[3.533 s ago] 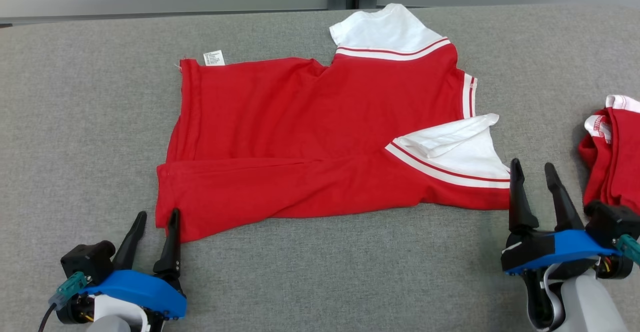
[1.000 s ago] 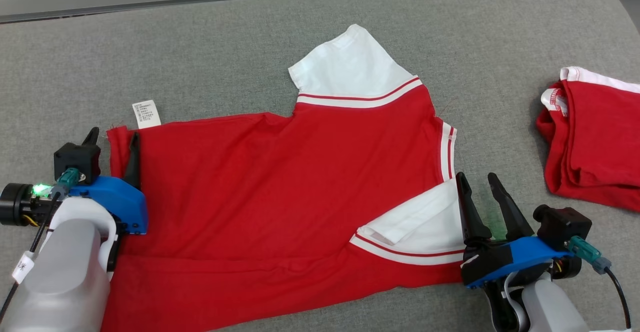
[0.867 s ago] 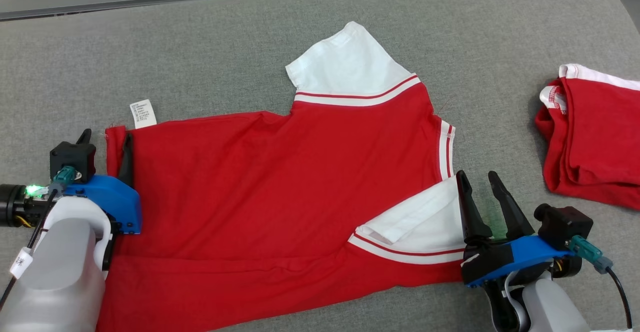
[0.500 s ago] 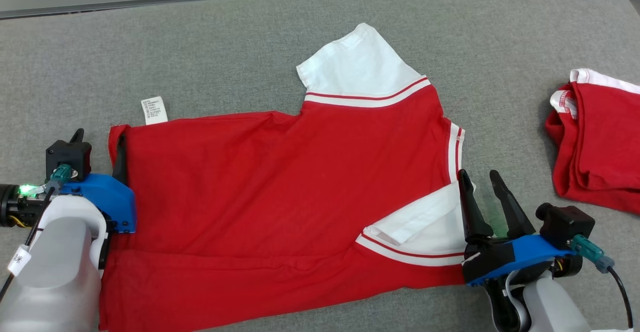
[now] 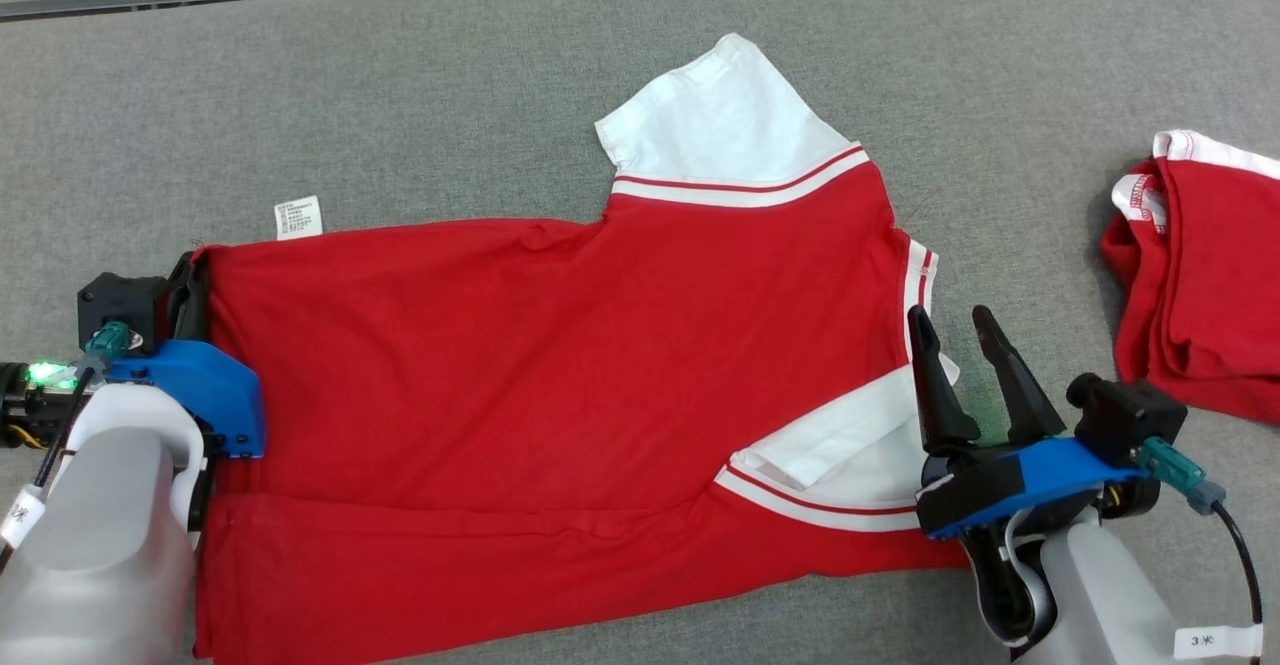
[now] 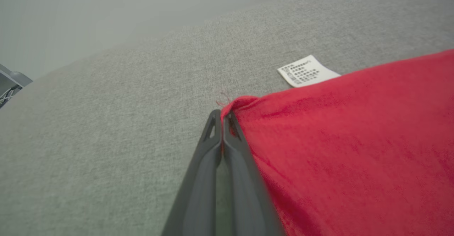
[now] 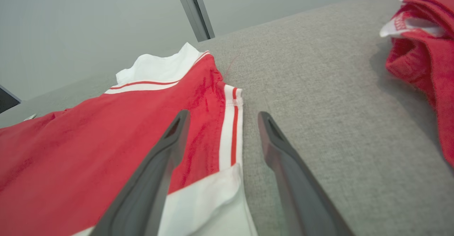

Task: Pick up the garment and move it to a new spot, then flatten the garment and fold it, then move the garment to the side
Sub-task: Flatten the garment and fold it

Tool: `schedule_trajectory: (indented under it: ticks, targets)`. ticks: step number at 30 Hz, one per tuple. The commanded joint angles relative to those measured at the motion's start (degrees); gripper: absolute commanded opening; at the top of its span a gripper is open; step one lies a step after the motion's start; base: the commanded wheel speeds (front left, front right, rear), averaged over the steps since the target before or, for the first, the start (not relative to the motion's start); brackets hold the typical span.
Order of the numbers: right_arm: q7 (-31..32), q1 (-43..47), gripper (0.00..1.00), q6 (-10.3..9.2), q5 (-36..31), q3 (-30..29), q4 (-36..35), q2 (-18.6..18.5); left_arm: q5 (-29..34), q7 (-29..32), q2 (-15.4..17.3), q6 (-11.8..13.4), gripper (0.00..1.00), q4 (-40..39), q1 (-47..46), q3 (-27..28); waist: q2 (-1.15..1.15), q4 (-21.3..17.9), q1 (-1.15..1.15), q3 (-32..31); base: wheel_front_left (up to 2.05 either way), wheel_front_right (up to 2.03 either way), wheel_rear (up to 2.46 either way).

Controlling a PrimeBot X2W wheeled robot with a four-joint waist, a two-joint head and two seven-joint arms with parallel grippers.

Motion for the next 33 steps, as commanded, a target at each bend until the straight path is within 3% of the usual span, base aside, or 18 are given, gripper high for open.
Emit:
schedule_trajectory:
  ticks: [1, 6, 12, 21, 33]
  targets:
    - [-0.3, -1.5, 1.00, 0.03, -0.6, -0.2, -0.3, -0.2, -0.5, -0.1, 0.1, -0.3, 0.00, 0.1, -1.2, 0.7, -0.01, 0.1, 0.00, 0.2, 0.00, 0.00, 0.00]
    - [-0.3, -6.8, 1.00, 0.03, -4.0, -0.1, 1.3, -0.2, -1.5, -0.1, -0.4, -1.4, 0.00, -1.7, -1.6, 1.5, -0.01, 1.2, 0.00, 1.1, 0.00, 0.00, 0.00]
    - [1.2, -18.2, 1.00, 0.03, -10.4, -1.5, 10.0, -0.3, -2.5, -0.1, -2.3, -3.0, 0.00, -3.9, -2.0, 1.6, -0.01, 4.4, 0.00, 2.6, 0.00, 0.00, 0.00]
    - [10.6, -33.6, 1.00, 0.03, -24.6, -10.7, 20.4, -0.2, -3.4, -0.1, -6.0, -3.9, 0.00, -6.4, -4.1, -0.9, -0.01, 11.1, 0.00, 6.2, 0.00, 0.00, 0.00]
    - [25.0, -43.6, 1.00, 0.02, -42.0, -23.8, 24.0, -0.3, -7.8, -0.1, -8.5, -4.0, 0.00, -10.4, -5.8, -8.1, -0.01, 17.6, 0.00, 9.9, 0.00, 0.00, 0.00]
